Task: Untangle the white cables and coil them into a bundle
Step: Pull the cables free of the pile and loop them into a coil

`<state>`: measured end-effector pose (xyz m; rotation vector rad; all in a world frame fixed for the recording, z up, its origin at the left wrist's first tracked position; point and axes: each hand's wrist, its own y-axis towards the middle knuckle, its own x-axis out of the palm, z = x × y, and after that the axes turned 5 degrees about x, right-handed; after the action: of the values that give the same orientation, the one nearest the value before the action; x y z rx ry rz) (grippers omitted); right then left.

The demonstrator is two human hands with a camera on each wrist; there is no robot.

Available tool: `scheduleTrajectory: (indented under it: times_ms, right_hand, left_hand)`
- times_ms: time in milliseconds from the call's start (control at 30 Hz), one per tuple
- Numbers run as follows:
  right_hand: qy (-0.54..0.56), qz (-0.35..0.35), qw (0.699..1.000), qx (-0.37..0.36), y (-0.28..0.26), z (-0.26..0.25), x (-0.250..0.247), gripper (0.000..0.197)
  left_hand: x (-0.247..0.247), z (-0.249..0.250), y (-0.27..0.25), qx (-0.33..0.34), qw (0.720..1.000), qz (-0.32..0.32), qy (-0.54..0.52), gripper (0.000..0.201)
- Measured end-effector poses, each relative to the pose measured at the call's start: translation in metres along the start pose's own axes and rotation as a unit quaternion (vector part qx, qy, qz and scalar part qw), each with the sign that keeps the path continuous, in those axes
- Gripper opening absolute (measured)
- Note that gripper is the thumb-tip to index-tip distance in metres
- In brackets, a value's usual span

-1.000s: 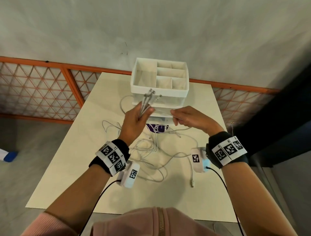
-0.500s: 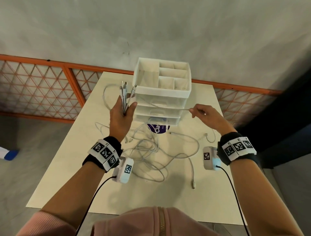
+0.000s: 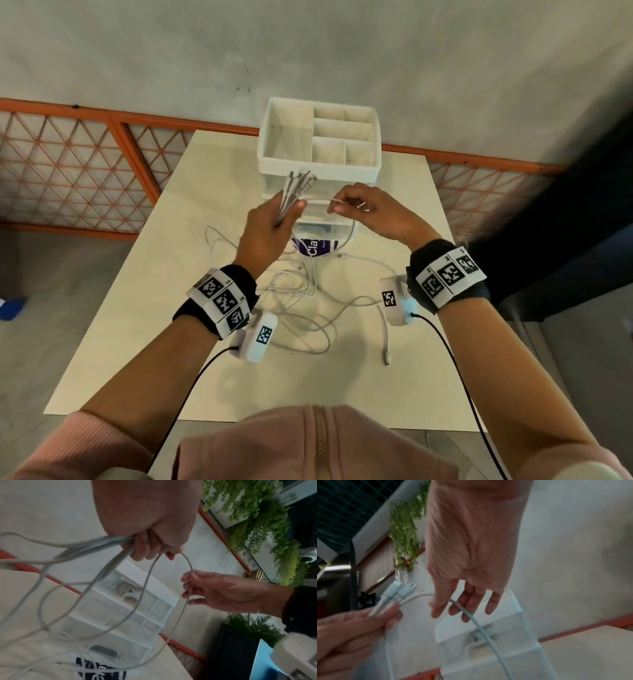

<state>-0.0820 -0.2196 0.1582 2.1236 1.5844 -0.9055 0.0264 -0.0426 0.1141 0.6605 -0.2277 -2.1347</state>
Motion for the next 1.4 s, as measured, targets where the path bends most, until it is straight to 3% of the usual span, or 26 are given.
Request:
scheduleTrajectory:
  times_ms: [100, 167, 267, 367, 433, 567, 667, 933, 1100, 1267, 1400]
  right_hand:
    - [-0.02, 0.035, 0.997, 0.063, -0.005, 0.037, 0.011, 0.023]
    - [-0.045, 0.014, 0.987, 0.152, -0.01, 0.069, 0.02, 0.02]
    - [-0.07, -0.085, 0.95, 0.291, -0.028, 0.114, 0.034, 0.007]
    - [-0.123, -0.192, 0.913, 0.338, -0.054, 0.147, 0.058, 0.029]
    - [-0.134, -0.198, 0.917, 0.321, -0.069, 0.158, 0.075, 0.04]
    - [-0.141, -0.156, 0.948, 0.237, -0.079, 0.164, 0.088, 0.02]
    - [-0.137, -0.13, 0.954, 0.231, -0.076, 0.162, 0.086, 0.017]
    - [-0.029, -0.095, 0.985, 0.139, -0.048, 0.101, 0.033, 0.01]
    - [0.148, -0.028, 0.986, 0.07, -0.03, 0.041, 0.002, 0.006]
    - [0.203, 0.042, 0.977, 0.048, -0.018, 0.013, 0.017, 0.007]
    - [0.223, 0.078, 0.97, 0.048, -0.012, 0.004, 0.035, 0.01]
  left_hand:
    - [-0.006, -0.008, -0.001, 0.015, 0.997, 0.062, 0.038, 0.031]
    - [-0.008, -0.011, -0.004, 0.016, 0.994, 0.088, 0.06, 0.032]
    - [-0.006, -0.015, -0.009, 0.009, 0.99, 0.099, 0.097, 0.033]
    - [-0.003, -0.021, -0.012, -0.001, 0.986, 0.104, 0.133, 0.037]
    - [-0.001, -0.024, -0.014, -0.003, 0.984, 0.109, 0.14, 0.038]
    - [0.002, -0.029, -0.015, 0.0, 0.985, 0.099, 0.144, 0.038]
    - [0.007, -0.029, -0.016, -0.011, 0.988, 0.075, 0.137, 0.039]
    - [0.019, -0.028, -0.014, -0.049, 0.989, 0.001, 0.137, 0.032]
    - [0.031, -0.018, -0.01, -0.065, 0.996, -0.048, 0.032, 0.011]
    - [0.042, -0.002, -0.008, -0.1, 0.981, -0.13, -0.106, 0.035]
    - [0.049, 0.007, -0.008, -0.128, 0.96, -0.155, -0.195, 0.021]
